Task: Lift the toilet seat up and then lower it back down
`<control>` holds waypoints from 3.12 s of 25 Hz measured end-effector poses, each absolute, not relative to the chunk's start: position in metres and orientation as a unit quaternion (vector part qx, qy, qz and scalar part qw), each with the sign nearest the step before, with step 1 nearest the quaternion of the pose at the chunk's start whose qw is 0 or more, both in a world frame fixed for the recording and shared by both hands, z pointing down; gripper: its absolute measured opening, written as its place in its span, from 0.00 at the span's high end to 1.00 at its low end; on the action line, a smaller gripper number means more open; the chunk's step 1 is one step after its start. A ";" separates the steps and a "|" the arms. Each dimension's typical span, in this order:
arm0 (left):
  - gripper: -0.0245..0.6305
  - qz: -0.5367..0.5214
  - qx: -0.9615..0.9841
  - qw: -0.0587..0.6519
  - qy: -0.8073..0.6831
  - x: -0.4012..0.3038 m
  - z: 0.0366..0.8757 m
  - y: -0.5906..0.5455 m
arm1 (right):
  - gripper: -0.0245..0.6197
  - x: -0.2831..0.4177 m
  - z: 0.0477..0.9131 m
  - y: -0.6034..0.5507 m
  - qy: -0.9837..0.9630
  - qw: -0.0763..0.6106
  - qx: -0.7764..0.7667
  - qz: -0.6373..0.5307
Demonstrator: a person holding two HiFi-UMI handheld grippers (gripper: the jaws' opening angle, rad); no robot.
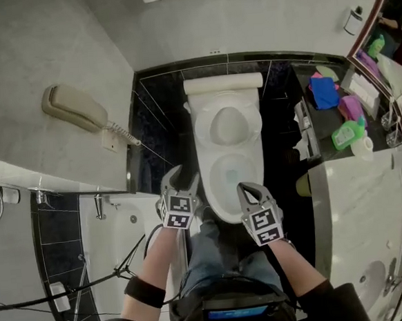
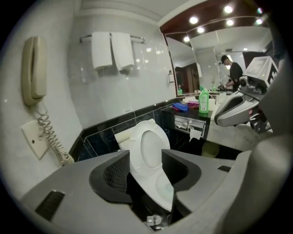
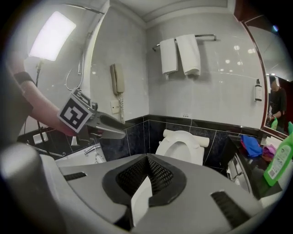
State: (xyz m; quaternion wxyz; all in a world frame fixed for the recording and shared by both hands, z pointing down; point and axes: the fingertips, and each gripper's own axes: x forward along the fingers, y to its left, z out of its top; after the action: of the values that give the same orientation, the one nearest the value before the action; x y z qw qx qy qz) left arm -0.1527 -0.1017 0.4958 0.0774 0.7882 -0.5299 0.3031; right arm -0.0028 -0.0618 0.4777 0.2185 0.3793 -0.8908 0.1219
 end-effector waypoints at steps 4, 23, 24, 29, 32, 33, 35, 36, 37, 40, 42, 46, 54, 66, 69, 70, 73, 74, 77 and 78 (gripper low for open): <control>0.57 0.376 0.786 0.037 -0.489 -0.176 0.542 -0.169 | 0.95 -0.050 0.517 -0.107 -0.894 0.233 0.361 0.124; 0.44 0.484 0.786 -0.022 -0.383 -0.247 0.745 -0.386 | 0.95 -0.183 0.704 -0.251 -0.880 0.285 0.351 0.145; 0.44 0.491 0.784 -0.031 -0.378 -0.249 0.750 -0.395 | 0.95 -0.188 0.709 -0.255 -0.880 0.283 0.352 0.147; 0.44 0.512 0.778 -0.052 -0.361 -0.249 0.772 -0.437 | 0.95 -0.203 0.732 -0.279 -0.876 0.273 0.364 0.163; 0.44 0.523 0.775 -0.061 -0.350 -0.250 0.781 -0.458 | 0.95 -0.211 0.739 -0.287 -0.875 0.266 0.366 0.173; 0.44 0.526 0.775 -0.063 -0.345 -0.250 0.785 -0.464 | 0.95 -0.213 0.741 -0.290 -0.875 0.264 0.367 0.176; 0.44 0.535 0.774 -0.067 -0.332 -0.249 0.793 -0.473 | 0.95 -0.216 0.746 -0.295 -0.874 0.259 0.369 0.183; 0.44 0.540 0.774 -0.070 -0.324 -0.249 0.798 -0.476 | 0.95 -0.217 0.749 -0.298 -0.873 0.258 0.369 0.186; 0.44 0.546 0.773 -0.072 -0.315 -0.248 0.803 -0.479 | 0.95 -0.218 0.752 -0.300 -0.873 0.258 0.369 0.187; 0.44 0.577 0.760 -0.082 -0.287 -0.254 0.824 -0.485 | 0.95 -0.222 0.758 -0.307 -0.874 0.256 0.367 0.188; 0.44 0.593 0.751 -0.089 -0.276 -0.258 0.835 -0.488 | 0.95 -0.223 0.761 -0.312 -0.875 0.253 0.367 0.190; 0.44 0.602 0.748 -0.087 -0.264 -0.258 0.846 -0.493 | 0.95 -0.225 0.765 -0.319 -0.875 0.249 0.368 0.195; 0.48 0.626 0.731 -0.114 -0.245 -0.259 0.855 -0.495 | 0.95 -0.228 0.776 -0.318 -0.874 0.245 0.366 0.207; 0.63 0.626 0.732 -0.089 -0.252 -0.262 0.870 -0.499 | 0.95 -0.224 0.787 -0.316 -0.872 0.244 0.365 0.215; 0.63 0.621 0.735 -0.091 -0.257 -0.262 0.871 -0.499 | 0.95 -0.224 0.791 -0.314 -0.870 0.249 0.366 0.219; 0.63 0.620 0.735 -0.092 -0.258 -0.263 0.872 -0.499 | 0.95 -0.224 0.792 -0.314 -0.869 0.251 0.366 0.218; 0.65 0.619 0.734 -0.096 -0.262 -0.264 0.871 -0.501 | 0.95 -0.224 0.792 -0.314 -0.869 0.253 0.365 0.217; 0.65 0.620 0.732 -0.098 -0.264 -0.264 0.871 -0.501 | 0.95 -0.224 0.793 -0.314 -0.869 0.253 0.366 0.218; 0.71 0.622 0.724 -0.113 -0.276 -0.265 0.868 -0.506 | 0.95 -0.223 0.793 -0.314 -0.868 0.252 0.368 0.218; 0.78 0.623 0.720 -0.118 -0.282 -0.267 0.867 -0.508 | 0.95 -0.223 0.792 -0.314 -0.868 0.252 0.369 0.218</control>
State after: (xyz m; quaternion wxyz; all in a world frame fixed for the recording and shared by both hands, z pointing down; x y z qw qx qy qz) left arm -0.2665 -0.5075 0.8672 -0.1185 0.7204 -0.2816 0.6226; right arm -0.2228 -0.3143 0.7924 0.2524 0.3687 -0.8677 0.2177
